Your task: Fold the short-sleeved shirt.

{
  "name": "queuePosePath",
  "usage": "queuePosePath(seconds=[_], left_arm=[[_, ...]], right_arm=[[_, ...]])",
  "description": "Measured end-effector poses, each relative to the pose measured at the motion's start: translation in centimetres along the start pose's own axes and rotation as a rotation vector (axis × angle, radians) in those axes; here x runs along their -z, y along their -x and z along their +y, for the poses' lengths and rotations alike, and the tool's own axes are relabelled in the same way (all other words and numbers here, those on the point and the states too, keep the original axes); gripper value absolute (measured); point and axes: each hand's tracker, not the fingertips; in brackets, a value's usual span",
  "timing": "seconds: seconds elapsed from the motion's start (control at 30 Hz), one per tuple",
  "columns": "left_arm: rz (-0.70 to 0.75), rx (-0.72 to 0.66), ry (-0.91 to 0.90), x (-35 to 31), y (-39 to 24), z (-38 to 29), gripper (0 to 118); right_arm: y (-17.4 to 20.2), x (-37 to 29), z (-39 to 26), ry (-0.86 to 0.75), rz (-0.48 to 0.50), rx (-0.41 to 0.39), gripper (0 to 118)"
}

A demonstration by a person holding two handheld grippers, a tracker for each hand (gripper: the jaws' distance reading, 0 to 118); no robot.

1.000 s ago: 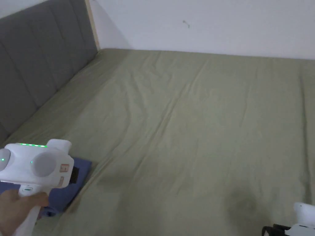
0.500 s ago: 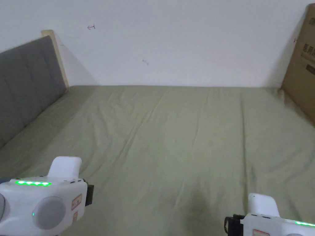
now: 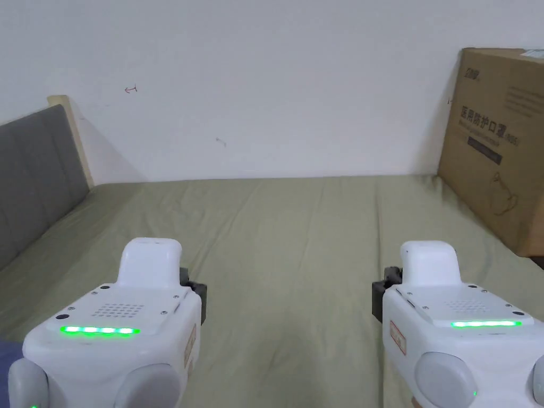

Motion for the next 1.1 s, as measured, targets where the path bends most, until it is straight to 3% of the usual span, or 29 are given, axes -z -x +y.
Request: queuePosePath(seconds=[0.2, 0.27, 0.3, 0.37, 0.4, 0.43, 0.47, 0.6, 0.93, 1.1], left_arm=[[0.048, -0.011, -0.194, -2.7, -1.9, 1.4, 0], [0.060, 0.015, -0.204, -3.0, -2.6, 1.3, 4], [0.069, 0.021, -0.205, -3.2, -2.9, 1.1, 12], [0.080, 0.021, -0.208, -3.3, -3.0, 0.7, 55], [0.097, 0.019, -0.202, -3.3, -3.2, 0.5, 78], [0.100, 0.023, -0.194, -3.2, -3.2, 0.4, 103], [0.096, 0.019, -0.181, -3.0, -3.1, 0.2, 110], [0.058, -0.001, -0.167, -3.2, -2.7, -0.1, 108], [-0.003, 0.045, -0.110, -2.6, -2.6, -0.3, 107], [0.007, 0.041, -0.080, -1.7, -2.5, 0.1, 107]], right_arm=[[0.7, -3.0, 1.3, -0.135, -0.062, -0.042, 0], [1.0, -3.6, 1.2, -0.151, -0.077, -0.059, 6], [1.1, -3.9, 1.1, -0.154, -0.082, -0.060, 19], [1.0, -4.1, 0.9, -0.163, -0.078, -0.049, 67], [0.8, -4.1, 0.9, -0.162, -0.064, -0.041, 82], [0.7, -4.2, 0.8, -0.159, -0.057, -0.034, 90], [0.7, -4.2, 0.8, -0.159, -0.056, -0.027, 92], [0.6, -3.8, 0.6, -0.147, -0.058, -0.045, 114], [0.8, -4.0, 0.7, -0.157, -0.067, -0.075, 115], [0.2, -4.0, 0.7, -0.147, -0.056, -0.039, 115]])
